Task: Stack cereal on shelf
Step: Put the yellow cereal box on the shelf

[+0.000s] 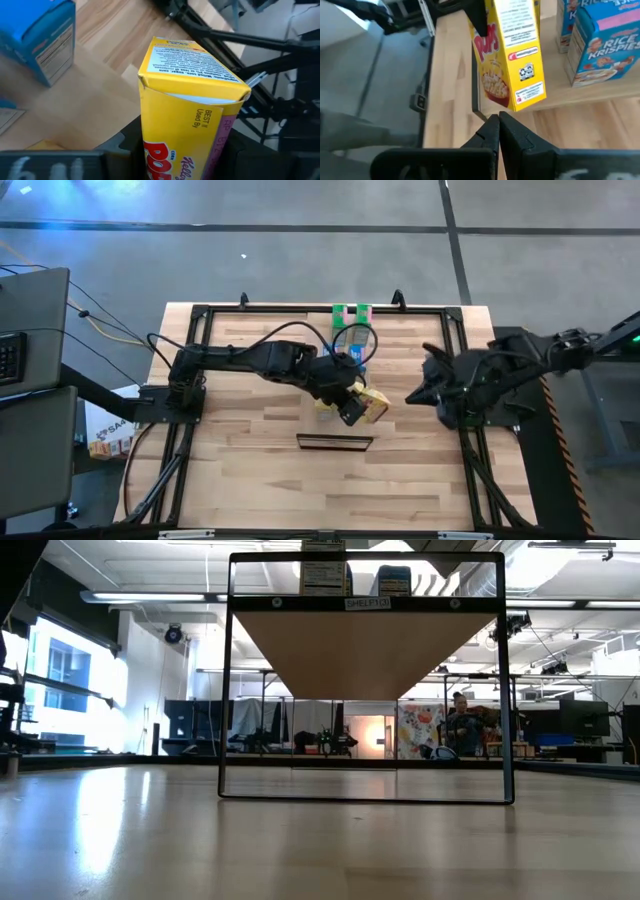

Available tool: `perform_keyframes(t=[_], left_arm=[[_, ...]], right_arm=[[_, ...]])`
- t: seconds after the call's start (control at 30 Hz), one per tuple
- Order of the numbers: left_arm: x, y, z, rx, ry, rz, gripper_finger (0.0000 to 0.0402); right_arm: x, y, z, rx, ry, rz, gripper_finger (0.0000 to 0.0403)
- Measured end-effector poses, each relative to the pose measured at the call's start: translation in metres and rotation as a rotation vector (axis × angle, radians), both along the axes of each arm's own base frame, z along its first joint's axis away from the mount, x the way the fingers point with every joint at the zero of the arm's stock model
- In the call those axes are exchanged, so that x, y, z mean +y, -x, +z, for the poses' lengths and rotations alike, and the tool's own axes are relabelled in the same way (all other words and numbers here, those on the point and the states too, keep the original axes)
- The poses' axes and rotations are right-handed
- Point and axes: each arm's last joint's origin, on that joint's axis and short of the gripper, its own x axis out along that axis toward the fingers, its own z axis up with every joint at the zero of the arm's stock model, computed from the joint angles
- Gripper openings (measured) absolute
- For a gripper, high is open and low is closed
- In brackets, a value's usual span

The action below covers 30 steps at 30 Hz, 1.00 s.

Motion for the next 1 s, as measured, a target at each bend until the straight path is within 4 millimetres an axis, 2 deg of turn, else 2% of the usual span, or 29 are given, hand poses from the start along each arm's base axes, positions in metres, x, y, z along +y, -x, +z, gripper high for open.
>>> perform_keyframes(t=[0.3,0.43,0.57,0.73,1.0], left_arm=[[0.000,0.000,-0.001,-0.001,-0.040,-0.011,0.0136],[0.003,-0.002,-0.011,0.027,-0.048,-0.002,0.0136],[0.003,-0.002,-0.011,0.025,-0.050,-0.001,0.0136],[0.003,-0.002,-0.011,0.027,-0.059,0.004,0.0136],[0.003,-0.002,-0.011,0.024,-0.079,-0.012,0.0142]], right_arm=[[0.032,-0.007,-0.009,-0.021,0.145,-0.026,0.0000],[0.045,-0.013,-0.037,-0.031,0.120,-0.018,0.0000],[0.048,-0.018,-0.064,-0.042,0.081,-0.088,0.0000],[0.054,-0.028,-0.078,-0.133,0.016,-0.081,0.0000],[0.050,-0.033,-0.093,-0.200,0.042,-0.206,0.0000]])
